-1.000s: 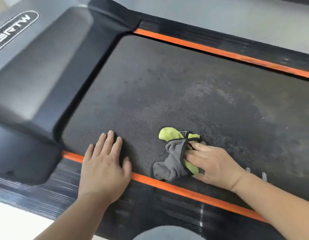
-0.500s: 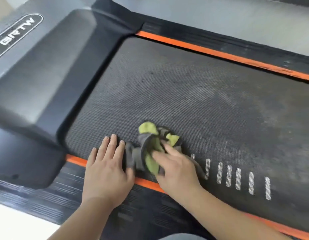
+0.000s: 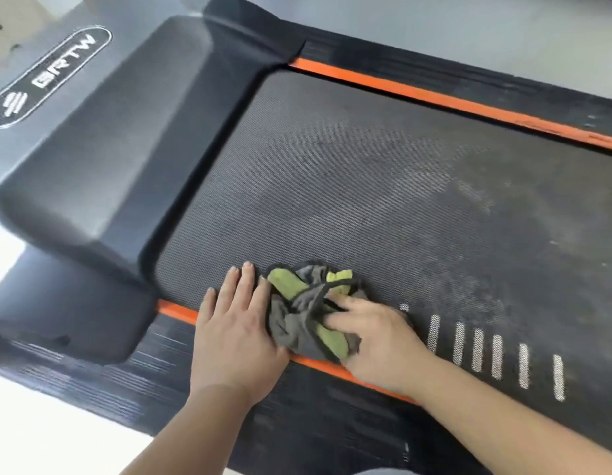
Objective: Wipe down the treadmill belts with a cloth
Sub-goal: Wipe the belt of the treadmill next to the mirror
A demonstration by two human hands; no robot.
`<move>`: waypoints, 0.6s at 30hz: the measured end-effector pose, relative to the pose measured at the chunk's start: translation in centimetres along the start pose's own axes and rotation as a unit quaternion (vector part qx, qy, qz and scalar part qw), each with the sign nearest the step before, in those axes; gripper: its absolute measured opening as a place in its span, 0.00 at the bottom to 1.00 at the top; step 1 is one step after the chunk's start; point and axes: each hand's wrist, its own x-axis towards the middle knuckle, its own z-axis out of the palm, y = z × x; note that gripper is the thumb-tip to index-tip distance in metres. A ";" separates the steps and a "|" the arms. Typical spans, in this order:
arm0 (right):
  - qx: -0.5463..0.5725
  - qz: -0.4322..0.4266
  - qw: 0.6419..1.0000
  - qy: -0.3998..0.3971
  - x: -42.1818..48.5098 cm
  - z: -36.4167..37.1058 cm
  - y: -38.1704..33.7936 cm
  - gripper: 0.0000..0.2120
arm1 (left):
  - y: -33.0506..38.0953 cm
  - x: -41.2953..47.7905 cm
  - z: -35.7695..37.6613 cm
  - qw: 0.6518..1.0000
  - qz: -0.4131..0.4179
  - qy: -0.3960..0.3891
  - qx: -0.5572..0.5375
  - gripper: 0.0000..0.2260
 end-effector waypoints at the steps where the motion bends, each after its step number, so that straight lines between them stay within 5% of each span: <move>1: 0.033 -0.018 0.998 -0.052 0.0 -1.6 1.2 0.17 | 0.0 0.0 0.0 1.000 -0.002 0.004 0.000 0.34; 3: 0.025 0.002 0.996 -0.085 1.0 -4.7 3.6 0.24 | 0.1 0.0 0.1 1.000 -0.011 0.019 -0.007 0.32; 8: -0.110 0.230 0.952 0.170 1.9 -1.7 3.3 0.14 | 0.3 -0.2 0.1 0.999 -0.016 0.028 -0.010 0.30; 11: -0.052 0.093 0.992 0.064 -1.4 1.2 0.1 0.12 | 0.2 -0.1 0.1 1.000 -0.011 0.015 -0.006 0.31; 14: -0.030 0.042 0.997 -0.050 -2.1 -2.2 2.1 0.25 | 0.1 -0.1 0.1 1.000 -0.013 0.015 -0.005 0.31; 16: -0.075 0.104 0.992 -0.013 -0.6 -4.5 4.4 0.28 | 0.2 -0.1 0.1 1.000 -0.015 0.024 -0.010 0.30; 18: -0.103 0.218 0.965 0.104 1.4 -5.3 5.1 0.19 | 0.3 -0.1 0.1 0.999 -0.016 0.026 -0.014 0.30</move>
